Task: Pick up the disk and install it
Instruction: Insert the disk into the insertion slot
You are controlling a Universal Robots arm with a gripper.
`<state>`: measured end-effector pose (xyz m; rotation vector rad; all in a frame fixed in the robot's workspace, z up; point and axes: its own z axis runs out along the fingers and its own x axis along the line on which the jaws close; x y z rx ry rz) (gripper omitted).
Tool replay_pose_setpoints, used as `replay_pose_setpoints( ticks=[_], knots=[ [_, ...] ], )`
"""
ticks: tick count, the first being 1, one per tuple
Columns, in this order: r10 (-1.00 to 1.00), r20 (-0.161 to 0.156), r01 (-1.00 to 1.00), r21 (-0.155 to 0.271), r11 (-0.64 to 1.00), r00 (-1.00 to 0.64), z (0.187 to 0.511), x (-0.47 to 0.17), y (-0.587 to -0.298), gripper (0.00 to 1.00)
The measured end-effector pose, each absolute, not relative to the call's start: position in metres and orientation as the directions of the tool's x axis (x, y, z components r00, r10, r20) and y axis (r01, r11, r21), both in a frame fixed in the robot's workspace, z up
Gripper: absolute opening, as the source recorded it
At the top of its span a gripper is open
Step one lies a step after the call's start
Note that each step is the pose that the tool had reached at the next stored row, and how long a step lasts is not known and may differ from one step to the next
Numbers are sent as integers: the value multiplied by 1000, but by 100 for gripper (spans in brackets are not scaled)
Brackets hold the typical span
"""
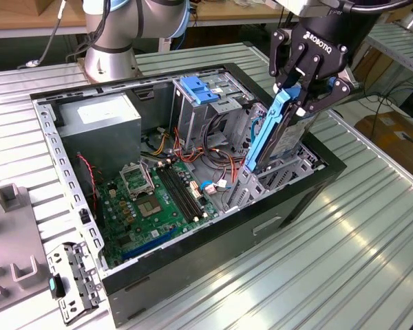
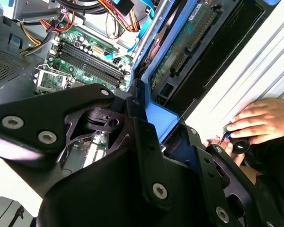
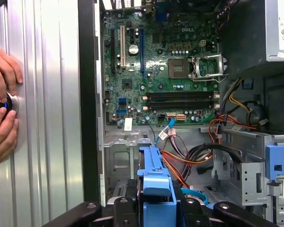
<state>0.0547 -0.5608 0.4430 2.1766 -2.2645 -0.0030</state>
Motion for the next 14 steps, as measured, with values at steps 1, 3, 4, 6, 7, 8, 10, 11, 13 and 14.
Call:
replay_pose_setpoints(
  ticks=[1, 3, 4, 6, 7, 8, 10, 11, 13, 14],
  knots=[
    [-999, -1, -999, 2, 40, -40, 443, 55, -561, 37],
    [-999, 0, -999, 2, 40, -40, 443, 55, -561, 37],
    [-999, 0, -999, 2, 40, -40, 443, 55, -561, 37],
    [-999, 0, -999, 2, 40, -40, 443, 55, -561, 37],
    [-999, 0, -999, 2, 40, -40, 443, 55, -561, 37],
    [-999, 0, -999, 2, 39, -39, 442, 55, -561, 37],
    [-999, 0, -999, 2, 39, -39, 440, 55, -561, 37],
    [-999, 0, -999, 2, 38, -38, 439, 55, -561, 37],
    [-999, 0, -999, 2, 38, -38, 438, 55, -561, 37],
    [-999, 0, -999, 2, 38, -38, 439, 55, -561, 37]
  ],
)
